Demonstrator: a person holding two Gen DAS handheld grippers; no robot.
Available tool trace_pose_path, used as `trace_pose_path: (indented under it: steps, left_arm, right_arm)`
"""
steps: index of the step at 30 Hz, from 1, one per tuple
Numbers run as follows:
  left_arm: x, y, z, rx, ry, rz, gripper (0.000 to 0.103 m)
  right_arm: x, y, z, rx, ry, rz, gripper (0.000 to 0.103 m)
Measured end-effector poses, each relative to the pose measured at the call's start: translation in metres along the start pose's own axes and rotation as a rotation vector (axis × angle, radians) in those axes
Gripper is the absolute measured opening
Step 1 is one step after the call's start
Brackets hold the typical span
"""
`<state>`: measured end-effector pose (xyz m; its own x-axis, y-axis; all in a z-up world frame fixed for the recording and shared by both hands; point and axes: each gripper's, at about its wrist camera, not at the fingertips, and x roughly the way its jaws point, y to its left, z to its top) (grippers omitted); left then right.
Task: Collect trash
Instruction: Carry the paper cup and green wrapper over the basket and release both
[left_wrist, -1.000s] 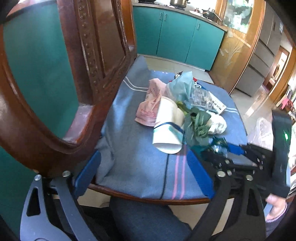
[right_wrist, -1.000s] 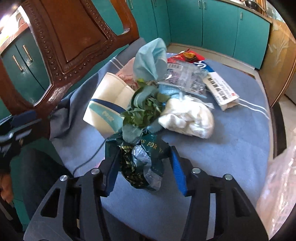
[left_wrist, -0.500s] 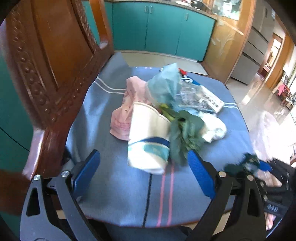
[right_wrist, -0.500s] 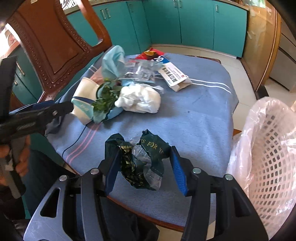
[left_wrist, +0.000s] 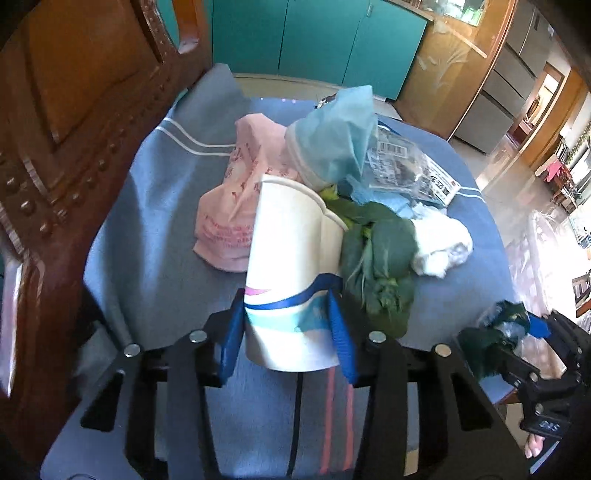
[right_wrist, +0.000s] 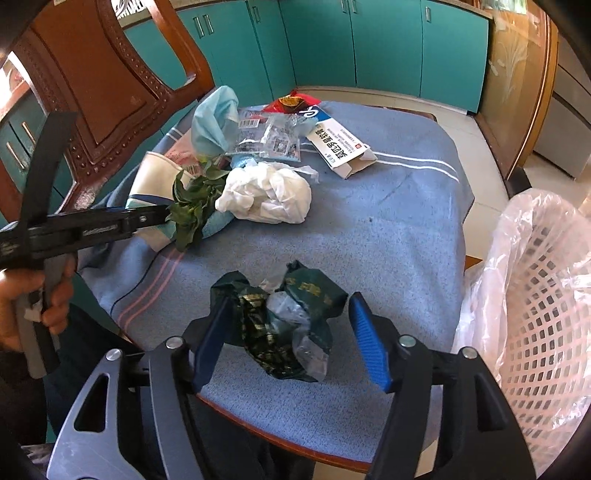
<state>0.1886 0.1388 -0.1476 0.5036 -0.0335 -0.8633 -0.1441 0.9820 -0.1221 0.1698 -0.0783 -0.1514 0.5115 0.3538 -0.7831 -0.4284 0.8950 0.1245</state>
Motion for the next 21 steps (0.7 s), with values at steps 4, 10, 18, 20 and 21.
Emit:
trace_pose_path:
  steps: [4, 10, 18, 20, 21]
  left_arm:
    - [-0.021, 0.003, -0.012, -0.011, -0.046, 0.010, 0.044]
    - [-0.062, 0.005, -0.026, -0.033, -0.138, 0.038, 0.044]
    - [-0.088, -0.004, -0.033, -0.007, -0.207, 0.069, 0.044]
    - [-0.091, -0.008, -0.036, -0.001, -0.209, 0.059, 0.044]
    - [-0.093, -0.009, -0.038, 0.002, -0.211, 0.058, 0.044]
  right_arm:
    - [0.003, 0.009, 0.001, -0.030, -0.004, -0.029, 0.064]
    - [0.004, 0.022, 0.001, -0.065, -0.010, -0.020, 0.051]
    - [-0.012, 0.026, 0.005, -0.061, -0.052, -0.038, 0.050]
    - [-0.014, 0.026, 0.004, -0.069, -0.058, -0.052, 0.050]
    - [-0.016, 0.026, 0.004, -0.067, -0.062, -0.053, 0.050]
